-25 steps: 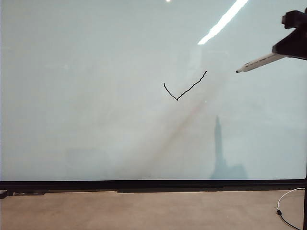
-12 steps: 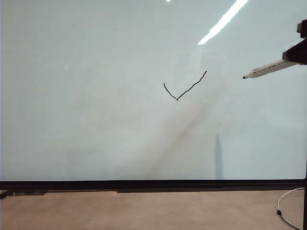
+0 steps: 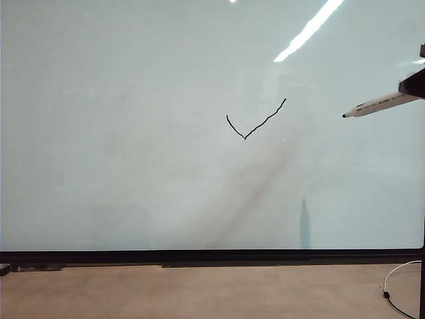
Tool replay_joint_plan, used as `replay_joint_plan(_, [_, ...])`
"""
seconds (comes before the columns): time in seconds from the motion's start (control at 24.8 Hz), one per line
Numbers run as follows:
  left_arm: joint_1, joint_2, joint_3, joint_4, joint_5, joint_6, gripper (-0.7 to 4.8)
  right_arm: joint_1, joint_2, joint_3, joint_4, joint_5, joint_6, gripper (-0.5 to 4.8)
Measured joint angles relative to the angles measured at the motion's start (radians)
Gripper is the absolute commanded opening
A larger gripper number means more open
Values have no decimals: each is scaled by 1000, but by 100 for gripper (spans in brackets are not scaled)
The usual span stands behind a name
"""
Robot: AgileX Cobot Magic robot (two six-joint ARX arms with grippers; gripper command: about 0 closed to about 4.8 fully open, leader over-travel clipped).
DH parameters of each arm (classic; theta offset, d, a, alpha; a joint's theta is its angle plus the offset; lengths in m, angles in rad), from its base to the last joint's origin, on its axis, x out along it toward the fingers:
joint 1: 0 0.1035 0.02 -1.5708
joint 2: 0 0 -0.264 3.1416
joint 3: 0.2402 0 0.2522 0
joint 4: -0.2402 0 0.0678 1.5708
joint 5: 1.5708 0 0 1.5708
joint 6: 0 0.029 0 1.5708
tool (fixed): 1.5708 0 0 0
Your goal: Pick up the pen on the shelf to the right of the whiteboard and draw a check mark.
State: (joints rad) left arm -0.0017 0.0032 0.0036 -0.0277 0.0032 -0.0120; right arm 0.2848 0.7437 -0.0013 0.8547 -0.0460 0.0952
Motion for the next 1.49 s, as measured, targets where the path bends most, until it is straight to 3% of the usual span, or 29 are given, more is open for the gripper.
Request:
replay_joint_plan(0.65, [0,0,0,0,0,0,-4,0,-48,0,-29,17,-19,-5])
replay_joint_plan(1.49, [0,-1,0,0,0,0,-4,-18,-373,-1,-394,21,-58,-6])
